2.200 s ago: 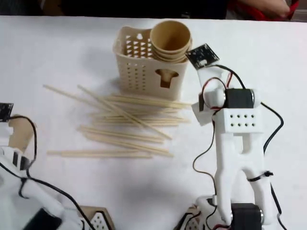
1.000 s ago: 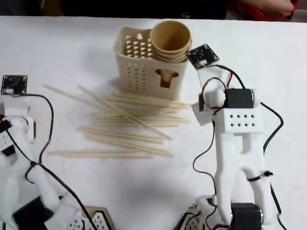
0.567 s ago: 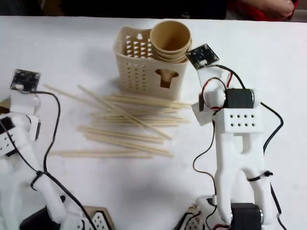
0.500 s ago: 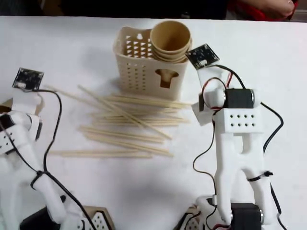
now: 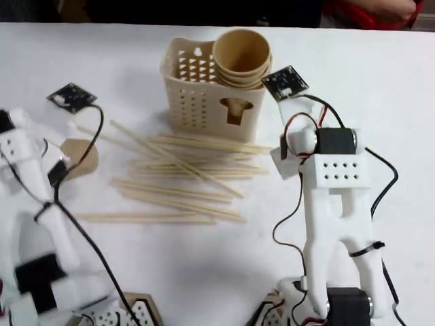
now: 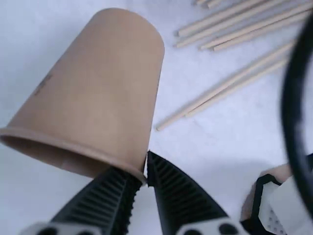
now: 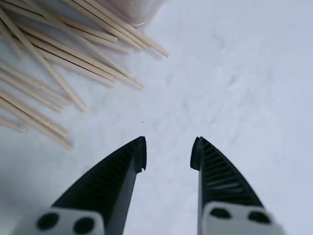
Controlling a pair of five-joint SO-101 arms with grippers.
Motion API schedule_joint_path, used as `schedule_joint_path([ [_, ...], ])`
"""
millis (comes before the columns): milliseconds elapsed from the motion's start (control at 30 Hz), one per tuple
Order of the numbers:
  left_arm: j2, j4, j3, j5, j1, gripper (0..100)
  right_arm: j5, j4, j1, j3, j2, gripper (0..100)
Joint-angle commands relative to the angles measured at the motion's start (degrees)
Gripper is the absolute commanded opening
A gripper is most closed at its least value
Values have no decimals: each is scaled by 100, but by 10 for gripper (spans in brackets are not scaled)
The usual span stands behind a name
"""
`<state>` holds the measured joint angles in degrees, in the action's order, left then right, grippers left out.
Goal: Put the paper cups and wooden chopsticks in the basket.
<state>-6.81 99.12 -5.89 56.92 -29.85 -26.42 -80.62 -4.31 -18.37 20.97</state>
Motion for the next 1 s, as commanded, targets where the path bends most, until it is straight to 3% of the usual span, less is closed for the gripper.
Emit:
schedule_joint_path([
  [0, 910, 281, 1213, 378, 66, 24, 18, 101, 48, 44, 163, 163],
  [200, 1684, 281, 1987, 396, 110, 31, 18, 101, 48, 44, 163, 163],
  [400, 1965, 273, 2110, 396, 277, 135, 18, 101, 48, 44, 163, 163],
  [667, 1947, 185, 2119, 325, 673, 135, 18, 101, 48, 44, 163, 163],
  [967, 2000, -589, 2057, -352, 804, 135, 9, 101, 57, 44, 163, 163],
])
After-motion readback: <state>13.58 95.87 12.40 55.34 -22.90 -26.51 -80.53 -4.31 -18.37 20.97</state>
